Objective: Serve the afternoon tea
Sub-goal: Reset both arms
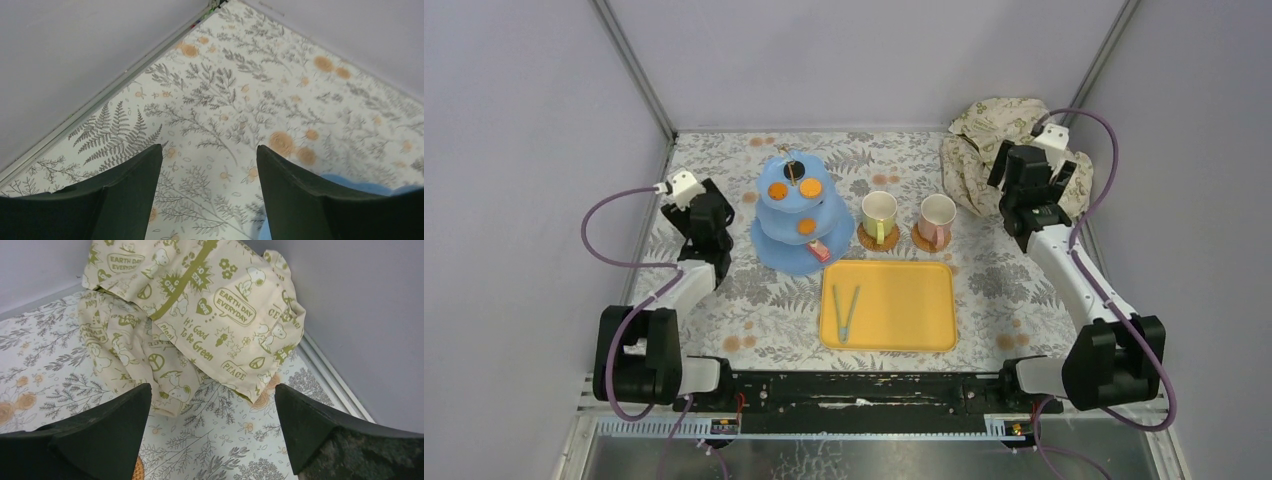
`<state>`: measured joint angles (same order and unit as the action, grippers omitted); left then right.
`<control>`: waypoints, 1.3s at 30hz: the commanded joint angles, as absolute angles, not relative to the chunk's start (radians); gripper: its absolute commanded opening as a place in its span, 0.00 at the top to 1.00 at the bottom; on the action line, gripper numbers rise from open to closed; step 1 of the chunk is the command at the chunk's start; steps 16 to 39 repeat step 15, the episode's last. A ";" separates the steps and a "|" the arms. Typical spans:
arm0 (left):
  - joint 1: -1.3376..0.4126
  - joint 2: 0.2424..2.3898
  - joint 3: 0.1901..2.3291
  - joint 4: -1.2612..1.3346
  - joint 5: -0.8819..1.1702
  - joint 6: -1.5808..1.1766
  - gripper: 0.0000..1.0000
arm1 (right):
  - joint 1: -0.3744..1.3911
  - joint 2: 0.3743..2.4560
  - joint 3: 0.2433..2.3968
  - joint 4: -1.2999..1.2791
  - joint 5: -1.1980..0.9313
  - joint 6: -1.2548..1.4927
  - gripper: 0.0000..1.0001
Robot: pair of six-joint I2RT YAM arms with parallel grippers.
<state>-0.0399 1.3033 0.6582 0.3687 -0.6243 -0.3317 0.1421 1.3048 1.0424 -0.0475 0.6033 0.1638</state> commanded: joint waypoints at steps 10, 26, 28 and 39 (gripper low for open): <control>-0.040 1.371 0.500 0.821 -0.549 -0.237 0.24 | 0.143 1.296 0.968 0.056 0.760 0.322 0.01; -0.042 1.384 0.506 0.811 -0.549 -0.275 0.25 | 0.151 1.283 0.959 0.058 0.799 0.332 0.01; -0.042 1.384 0.506 0.811 -0.549 -0.275 0.25 | 0.151 1.283 0.959 0.058 0.799 0.332 0.01; -0.042 1.384 0.506 0.811 -0.549 -0.275 0.25 | 0.151 1.283 0.959 0.058 0.799 0.332 0.01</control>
